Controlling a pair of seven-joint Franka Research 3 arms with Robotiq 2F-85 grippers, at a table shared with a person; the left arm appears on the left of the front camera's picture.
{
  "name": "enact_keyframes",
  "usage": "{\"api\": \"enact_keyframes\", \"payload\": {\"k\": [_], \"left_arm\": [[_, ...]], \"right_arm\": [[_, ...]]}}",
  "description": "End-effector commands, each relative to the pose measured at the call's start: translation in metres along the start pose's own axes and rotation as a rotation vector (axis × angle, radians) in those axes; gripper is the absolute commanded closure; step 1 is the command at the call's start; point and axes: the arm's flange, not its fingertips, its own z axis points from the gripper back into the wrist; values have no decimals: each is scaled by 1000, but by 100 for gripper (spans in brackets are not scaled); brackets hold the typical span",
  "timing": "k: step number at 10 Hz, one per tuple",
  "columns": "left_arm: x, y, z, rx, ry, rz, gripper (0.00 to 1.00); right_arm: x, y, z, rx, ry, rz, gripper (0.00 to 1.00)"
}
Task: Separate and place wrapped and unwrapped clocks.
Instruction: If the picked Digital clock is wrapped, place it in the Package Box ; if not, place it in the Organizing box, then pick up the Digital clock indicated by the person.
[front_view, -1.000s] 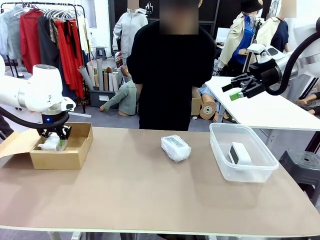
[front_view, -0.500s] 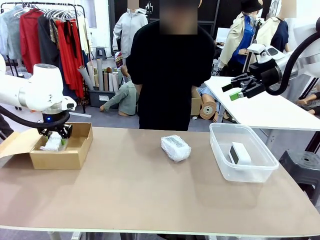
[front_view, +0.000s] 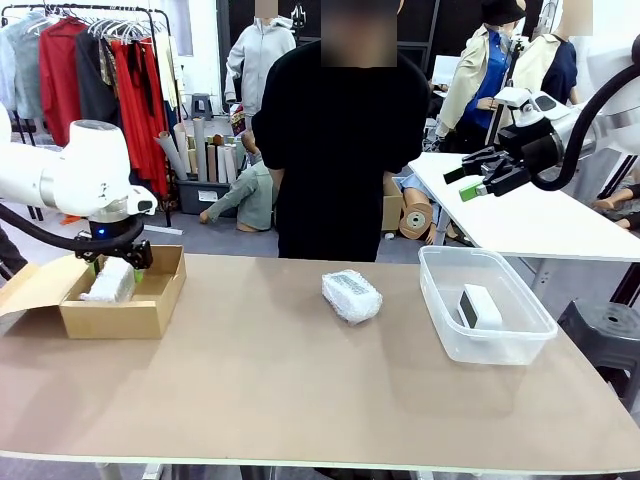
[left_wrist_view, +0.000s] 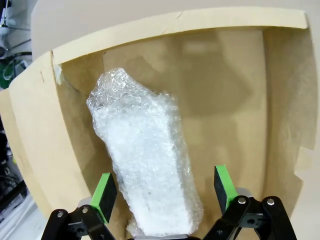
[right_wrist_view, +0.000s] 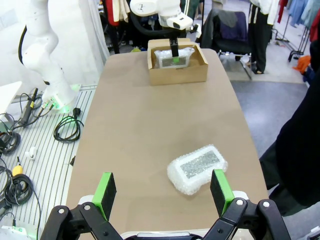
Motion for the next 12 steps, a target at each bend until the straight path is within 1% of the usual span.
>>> {"api": "enact_keyframes", "payload": {"k": [1, 3, 5, 6, 12], "left_arm": [[-10, -8, 17, -24, -12, -24, 0], [-14, -10, 32, -17, -34, -9, 0], [-17, -12, 40, -31, -33, 24, 0], [-6, -13, 35, -11, -41, -13, 0], [-6, -13, 35, -11, -41, -13, 0]], "right_arm": [[1, 0, 0, -2, 3, 3, 0], [1, 0, 0, -2, 3, 3, 0], [1, 0, 0, -2, 3, 3, 0], [1, 0, 0, -2, 3, 3, 0], [1, 0, 0, -2, 3, 3, 0]]}}
